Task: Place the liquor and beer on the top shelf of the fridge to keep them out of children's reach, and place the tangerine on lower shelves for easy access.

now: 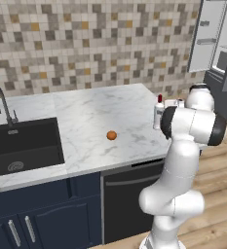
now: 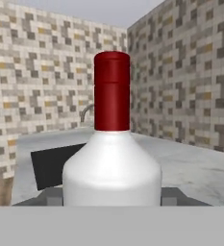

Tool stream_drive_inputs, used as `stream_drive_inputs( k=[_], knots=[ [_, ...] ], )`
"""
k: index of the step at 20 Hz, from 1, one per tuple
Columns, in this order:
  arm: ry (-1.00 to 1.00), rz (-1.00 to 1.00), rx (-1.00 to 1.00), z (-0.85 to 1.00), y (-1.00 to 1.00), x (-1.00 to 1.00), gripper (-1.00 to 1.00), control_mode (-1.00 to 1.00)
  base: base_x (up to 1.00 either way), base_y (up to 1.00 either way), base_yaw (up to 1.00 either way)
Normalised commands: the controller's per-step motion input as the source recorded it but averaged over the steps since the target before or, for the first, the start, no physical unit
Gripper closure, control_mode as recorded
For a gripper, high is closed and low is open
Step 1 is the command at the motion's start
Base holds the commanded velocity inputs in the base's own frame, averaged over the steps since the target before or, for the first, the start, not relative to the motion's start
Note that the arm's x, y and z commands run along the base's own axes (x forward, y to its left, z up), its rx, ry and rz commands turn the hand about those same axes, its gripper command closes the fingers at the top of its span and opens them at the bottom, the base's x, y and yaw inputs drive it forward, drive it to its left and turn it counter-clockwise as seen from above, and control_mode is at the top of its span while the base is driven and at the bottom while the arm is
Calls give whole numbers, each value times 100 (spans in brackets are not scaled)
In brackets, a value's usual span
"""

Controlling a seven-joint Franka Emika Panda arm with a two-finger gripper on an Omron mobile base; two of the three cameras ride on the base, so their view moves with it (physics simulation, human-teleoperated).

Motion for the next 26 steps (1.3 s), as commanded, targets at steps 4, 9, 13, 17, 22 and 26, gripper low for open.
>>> stream_drive_inputs(
  k=[4,9,13,17,22,26],
  knots=[
    [0,-16,-5,98,41,-74,100,-100,0,0,0],
    [0,-34,-8,73,57,-99,100,-100,0,0,0],
    [0,-40,-10,73,74,-100,100,-100,0,0,0],
    [5,-35,-14,88,77,-89,100,-100,0,0,0],
    [15,-25,-16,100,69,-55,100,-100,0,0,0],
    [18,-19,-13,91,45,-39,100,-100,0,0,0]
  ],
)
